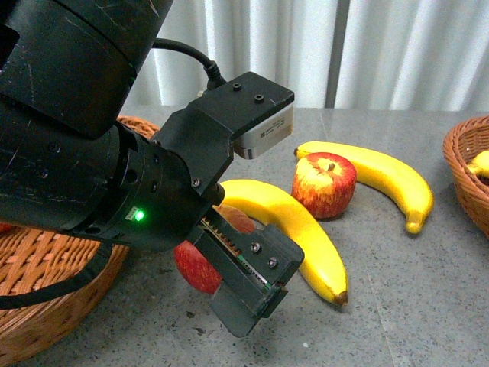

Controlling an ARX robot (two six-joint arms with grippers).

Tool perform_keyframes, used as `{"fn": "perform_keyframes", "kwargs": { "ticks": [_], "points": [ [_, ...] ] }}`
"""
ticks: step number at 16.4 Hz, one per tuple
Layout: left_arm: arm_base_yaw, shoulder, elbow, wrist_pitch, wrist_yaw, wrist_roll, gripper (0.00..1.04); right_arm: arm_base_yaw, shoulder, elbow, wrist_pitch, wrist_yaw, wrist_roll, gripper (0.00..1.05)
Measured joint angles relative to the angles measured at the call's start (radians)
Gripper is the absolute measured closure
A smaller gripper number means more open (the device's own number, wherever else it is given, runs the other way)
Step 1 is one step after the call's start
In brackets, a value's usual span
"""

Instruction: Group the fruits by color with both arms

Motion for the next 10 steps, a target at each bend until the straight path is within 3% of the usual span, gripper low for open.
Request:
{"fn": "perform_keyframes", "kwargs": {
  "ticks": [1, 4, 10],
  "points": [
    [-0.003, 0.000, -0.002, 0.006, 0.000, 0.006, 0.10, 0.000, 0.000, 0.000, 0.000, 0.000, 0.000, 0.06],
    [-0.014, 0.000, -0.006, 0.015, -0.002, 0.016, 0.37, 0.000, 0.000, 0.000, 0.000, 0.000, 0.000, 0.06],
    [-0.031, -0.052, -0.006, 0.071, -0.055, 0.032, 0.42, 0.000, 0.000, 0.000, 0.000, 0.000, 0.000, 0.06]
  ]
}}
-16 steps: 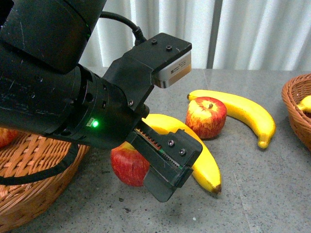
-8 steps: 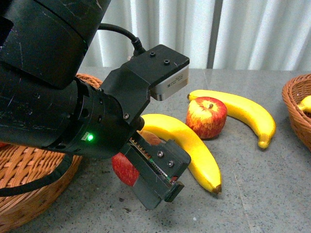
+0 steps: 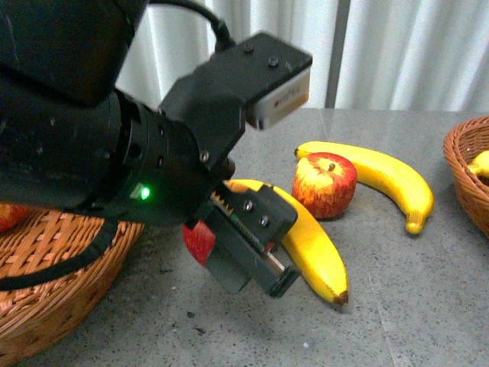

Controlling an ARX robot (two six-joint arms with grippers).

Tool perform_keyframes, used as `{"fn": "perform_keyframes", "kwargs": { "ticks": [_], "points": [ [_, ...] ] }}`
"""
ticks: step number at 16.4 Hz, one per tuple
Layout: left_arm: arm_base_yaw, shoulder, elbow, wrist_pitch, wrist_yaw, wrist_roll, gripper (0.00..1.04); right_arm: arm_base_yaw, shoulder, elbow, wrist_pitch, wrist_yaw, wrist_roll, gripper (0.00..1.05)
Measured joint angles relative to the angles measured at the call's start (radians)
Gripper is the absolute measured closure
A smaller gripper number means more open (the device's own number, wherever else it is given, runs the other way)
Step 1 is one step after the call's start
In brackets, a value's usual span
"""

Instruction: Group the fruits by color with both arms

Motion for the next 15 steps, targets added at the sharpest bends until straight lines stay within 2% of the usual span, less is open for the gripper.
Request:
{"fn": "perform_keyframes", "kwargs": {
  "ticks": [2, 4, 7, 9, 11, 15],
  "points": [
    [-0.015, -0.061, 0.003, 0.085, -0.087, -0.014, 0.42, 0.000, 0.000, 0.000, 0.000, 0.000, 0.000, 0.06],
    [-0.018, -0.130, 0.007, 0.172, -0.220, -0.079, 0.42, 0.000, 0.000, 0.000, 0.000, 0.000, 0.000, 0.06],
    [0.039, -0.263, -0.042, 0.224, -0.381, -0.210, 0.42, 0.000, 0.000, 0.000, 0.000, 0.000, 0.000, 0.06],
    [0.154, -0.300, -0.086, 0.230, -0.390, -0.301, 0.42, 0.000, 0.000, 0.000, 0.000, 0.000, 0.000, 0.06],
    [0.266, -0.295, -0.123, 0.239, -0.343, -0.343, 0.43, 0.000, 0.000, 0.000, 0.000, 0.000, 0.000, 0.06],
    [0.347, -0.213, -0.132, 0.240, -0.275, -0.399, 0.43, 0.000, 0.000, 0.000, 0.000, 0.000, 0.000, 0.06]
  ]
}}
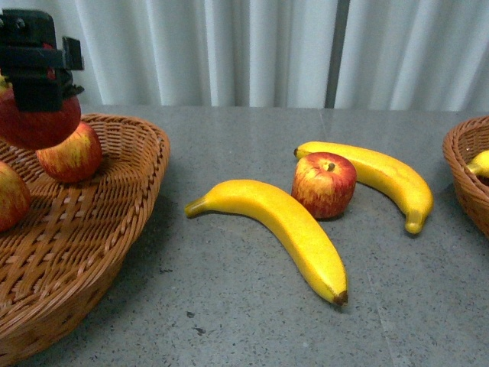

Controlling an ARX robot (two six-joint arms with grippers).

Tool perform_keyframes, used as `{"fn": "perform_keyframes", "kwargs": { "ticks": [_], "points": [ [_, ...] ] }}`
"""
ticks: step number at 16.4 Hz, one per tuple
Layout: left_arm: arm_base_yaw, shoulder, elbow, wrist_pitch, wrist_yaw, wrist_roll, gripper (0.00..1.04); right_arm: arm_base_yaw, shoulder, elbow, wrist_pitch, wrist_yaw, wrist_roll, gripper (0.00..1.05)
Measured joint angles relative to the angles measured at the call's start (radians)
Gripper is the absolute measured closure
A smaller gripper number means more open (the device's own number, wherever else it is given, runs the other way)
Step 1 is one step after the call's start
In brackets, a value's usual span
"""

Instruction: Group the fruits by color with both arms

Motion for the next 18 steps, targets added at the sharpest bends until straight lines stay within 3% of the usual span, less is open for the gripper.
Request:
{"fn": "perform_keyframes", "kwargs": {
  "ticks": [3, 6, 11, 16, 18],
  "points": [
    [0.011, 0.024, 0.000, 0.002, 0.034, -0.015, 0.42, 0.000, 0.000, 0.000, 0.000, 0.000, 0.000, 0.06],
    [-0.015, 0.023, 0.004, -0.015, 0.054, -0.008, 0.05, 0.000, 0.000, 0.000, 0.000, 0.000, 0.000, 0.06],
    [-0.175, 0.084, 0.190, 0.009, 0.094, 0.108, 0.07, 0.000, 0.000, 0.000, 0.000, 0.000, 0.000, 0.06],
    [-0.352, 0.534, 0.560, -0.232, 0.282, 0.218, 0.07, 0.000, 0.000, 0.000, 0.000, 0.000, 0.000, 0.06],
    [-0.365, 0.568, 0.606, -0.282, 0.294, 0.246, 0.07, 0.000, 0.000, 0.000, 0.000, 0.000, 0.000, 0.06]
  ]
}}
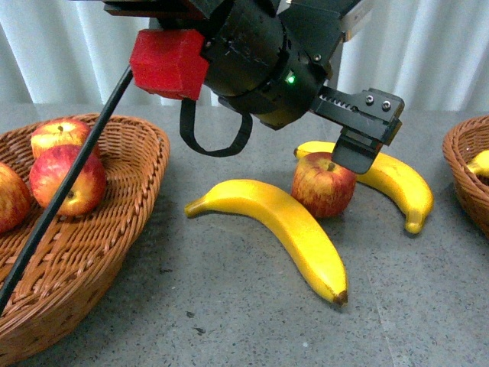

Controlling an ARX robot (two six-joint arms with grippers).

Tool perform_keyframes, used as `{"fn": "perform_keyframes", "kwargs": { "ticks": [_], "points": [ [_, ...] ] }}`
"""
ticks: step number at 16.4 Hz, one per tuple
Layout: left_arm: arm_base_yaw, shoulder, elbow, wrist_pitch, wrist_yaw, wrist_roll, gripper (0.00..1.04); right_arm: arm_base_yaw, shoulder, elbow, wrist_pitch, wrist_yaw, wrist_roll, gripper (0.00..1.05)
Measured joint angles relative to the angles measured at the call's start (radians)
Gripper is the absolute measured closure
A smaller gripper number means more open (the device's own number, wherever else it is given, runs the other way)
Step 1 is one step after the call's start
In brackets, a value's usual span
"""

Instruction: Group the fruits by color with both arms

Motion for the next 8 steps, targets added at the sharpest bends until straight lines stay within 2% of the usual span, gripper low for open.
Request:
{"fn": "perform_keyframes", "kwargs": {
  "ticks": [8],
  "points": [
    [0.007, 0.122, 0.087, -0.053, 0.057, 0.050, 0.07, 0.000, 0.000, 0.000, 0.000, 0.000, 0.000, 0.06]
  ]
}}
